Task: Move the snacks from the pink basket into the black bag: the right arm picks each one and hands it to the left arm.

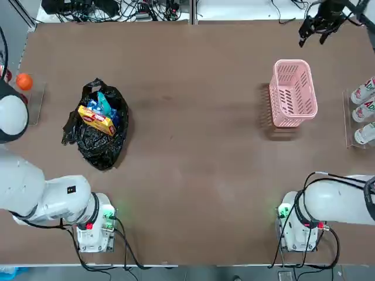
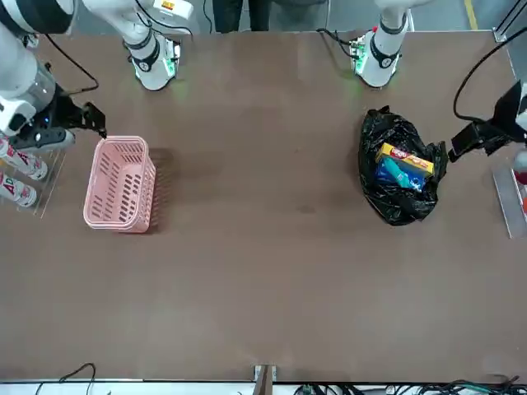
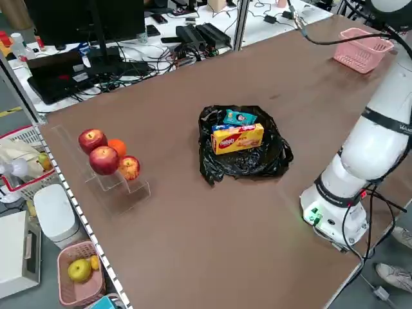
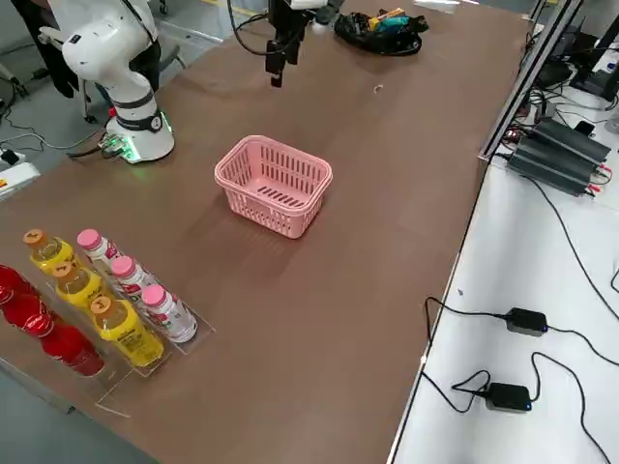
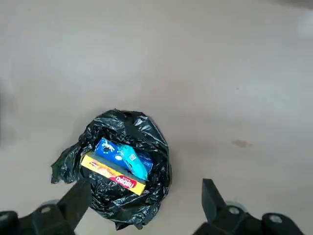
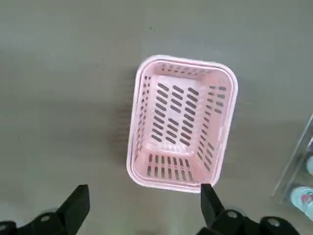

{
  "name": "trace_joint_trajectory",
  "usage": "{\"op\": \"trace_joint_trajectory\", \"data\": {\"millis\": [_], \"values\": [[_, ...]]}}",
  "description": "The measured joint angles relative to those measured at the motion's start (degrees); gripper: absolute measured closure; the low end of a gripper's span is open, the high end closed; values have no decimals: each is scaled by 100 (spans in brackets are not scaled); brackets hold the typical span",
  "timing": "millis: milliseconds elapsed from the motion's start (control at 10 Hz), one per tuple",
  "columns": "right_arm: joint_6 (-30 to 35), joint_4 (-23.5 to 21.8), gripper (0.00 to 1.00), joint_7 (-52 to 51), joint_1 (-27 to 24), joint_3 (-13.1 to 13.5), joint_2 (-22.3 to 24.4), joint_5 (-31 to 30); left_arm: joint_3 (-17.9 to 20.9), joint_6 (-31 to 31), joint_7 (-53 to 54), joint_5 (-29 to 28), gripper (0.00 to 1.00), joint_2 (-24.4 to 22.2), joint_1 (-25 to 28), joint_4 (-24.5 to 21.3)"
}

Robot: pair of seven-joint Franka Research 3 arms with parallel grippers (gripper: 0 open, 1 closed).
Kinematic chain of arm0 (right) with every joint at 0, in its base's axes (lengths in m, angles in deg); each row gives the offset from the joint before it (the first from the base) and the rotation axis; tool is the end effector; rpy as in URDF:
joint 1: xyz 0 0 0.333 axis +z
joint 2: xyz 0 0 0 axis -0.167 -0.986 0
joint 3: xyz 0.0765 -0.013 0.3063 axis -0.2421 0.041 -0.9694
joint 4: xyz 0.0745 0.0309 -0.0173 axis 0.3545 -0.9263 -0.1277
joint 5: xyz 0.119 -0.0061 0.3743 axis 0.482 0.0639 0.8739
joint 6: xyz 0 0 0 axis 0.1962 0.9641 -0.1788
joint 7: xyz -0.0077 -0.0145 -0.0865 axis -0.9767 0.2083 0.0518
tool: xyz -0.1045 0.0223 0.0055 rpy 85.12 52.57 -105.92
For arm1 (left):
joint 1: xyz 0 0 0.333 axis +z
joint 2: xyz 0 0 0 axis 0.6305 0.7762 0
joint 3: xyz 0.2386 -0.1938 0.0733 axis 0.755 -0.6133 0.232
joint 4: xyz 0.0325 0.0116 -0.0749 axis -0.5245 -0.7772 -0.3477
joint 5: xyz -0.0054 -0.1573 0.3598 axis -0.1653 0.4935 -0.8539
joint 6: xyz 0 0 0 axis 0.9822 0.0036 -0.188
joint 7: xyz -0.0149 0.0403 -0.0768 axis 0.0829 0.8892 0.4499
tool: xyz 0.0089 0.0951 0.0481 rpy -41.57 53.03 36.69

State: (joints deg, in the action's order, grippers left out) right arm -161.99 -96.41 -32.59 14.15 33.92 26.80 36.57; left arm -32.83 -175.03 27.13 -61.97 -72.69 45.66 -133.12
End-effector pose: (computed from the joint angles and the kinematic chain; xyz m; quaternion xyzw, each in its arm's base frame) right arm 0.4854 0.0144 0.5627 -0.9973 -0.0666 0.0306 0.0038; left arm 0.5689 -0.0503 0.6499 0.9983 0.0542 0.0124 0.0188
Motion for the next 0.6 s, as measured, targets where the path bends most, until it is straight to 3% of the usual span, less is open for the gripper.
{"op": "trace_joint_trajectory", "data": {"millis": [100,300,600], "values": [[14,-1,0,-148,-144,2,97,-4,243,45,229,0,0,-92,-299,28],[81,126,0,-214,-251,0,250,-8,315,148,390,0,0,-306,-387,35],[265,775,0,-213,-250,-76,278,-9,328,162,423,0,0,-299,-374,28]]}}
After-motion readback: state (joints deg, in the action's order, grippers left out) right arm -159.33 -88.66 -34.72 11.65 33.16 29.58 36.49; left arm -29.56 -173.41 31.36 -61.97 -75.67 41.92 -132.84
